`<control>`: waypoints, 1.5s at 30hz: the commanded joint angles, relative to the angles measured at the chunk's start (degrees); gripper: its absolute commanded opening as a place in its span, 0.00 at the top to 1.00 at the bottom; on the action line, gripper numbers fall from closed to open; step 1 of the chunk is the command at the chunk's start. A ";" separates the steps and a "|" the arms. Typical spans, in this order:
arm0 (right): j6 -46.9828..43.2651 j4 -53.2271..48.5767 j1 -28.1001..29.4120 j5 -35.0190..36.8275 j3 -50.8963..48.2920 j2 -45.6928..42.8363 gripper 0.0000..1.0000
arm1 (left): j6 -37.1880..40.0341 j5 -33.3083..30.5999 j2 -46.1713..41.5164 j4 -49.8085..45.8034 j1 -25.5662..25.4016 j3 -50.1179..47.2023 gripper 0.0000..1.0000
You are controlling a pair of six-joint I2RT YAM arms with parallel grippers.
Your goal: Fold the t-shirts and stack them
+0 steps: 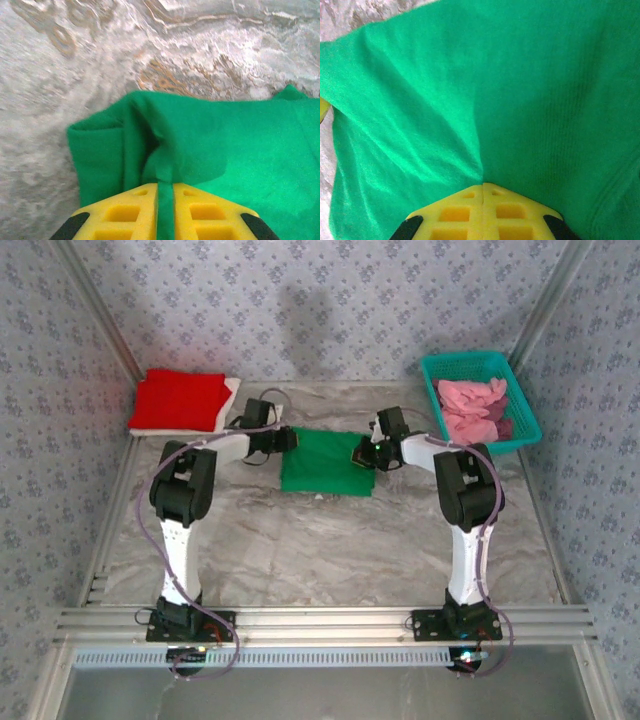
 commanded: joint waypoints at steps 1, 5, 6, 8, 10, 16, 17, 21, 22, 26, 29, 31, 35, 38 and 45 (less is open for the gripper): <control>0.78 -0.16 0.25 0.47 1.89 -1.62 1.00 | -0.55 0.95 -3.56 -0.22 -0.24 0.60 0.85; 1.55 -0.42 -0.50 -1.67 4.29 -3.66 1.00 | -0.99 2.93 -6.54 -1.26 -0.84 1.88 0.84; 1.55 -0.52 -0.71 -2.43 5.50 -3.14 1.00 | -0.86 3.63 -6.11 -1.89 -1.28 3.28 0.83; 1.47 -1.86 -0.97 -2.61 8.61 -1.10 1.00 | -0.31 4.16 -4.18 -3.27 -1.98 6.36 0.83; 1.53 -2.04 -1.32 -2.74 11.18 1.36 1.00 | -0.45 4.82 -1.23 -4.16 -2.28 9.32 0.84; 3.49 -0.55 -1.77 -1.75 14.60 8.45 1.00 | -1.97 4.40 7.81 -2.71 -1.09 14.30 0.85; 3.50 -0.47 -1.84 -1.49 14.89 9.43 1.00 | -1.96 4.10 9.50 -3.17 -0.75 15.78 0.85; 4.80 0.54 -1.92 -1.39 15.73 11.53 1.00 | -2.81 4.78 14.93 -5.83 0.53 22.24 0.86; 4.80 0.33 -1.91 -1.29 16.07 11.52 1.00 | -2.87 4.57 15.28 -6.35 0.70 23.31 0.86; 4.15 -1.40 -1.77 -1.67 17.47 9.16 1.00 | -2.54 2.69 12.33 -7.66 1.16 24.60 0.85; 2.47 -5.54 -1.08 -2.58 19.31 5.91 0.97 | -1.87 0.24 6.29 -7.49 1.32 22.10 0.76; -0.02 -7.97 -0.41 -2.47 19.00 2.39 0.90 | -2.01 -0.38 0.90 -6.32 1.58 18.38 0.67; -2.27 -12.49 1.24 2.68 13.85 -5.44 0.68 | -4.58 -1.73 -10.31 -3.87 1.69 6.44 0.47; -2.81 -13.72 1.89 5.11 7.92 -9.46 0.57 | -6.07 1.48 -14.23 -5.17 2.10 -0.67 0.29; -3.77 -13.37 2.12 2.60 0.36 -9.42 0.82 | -6.61 7.42 -16.01 -3.84 3.00 -10.35 0.22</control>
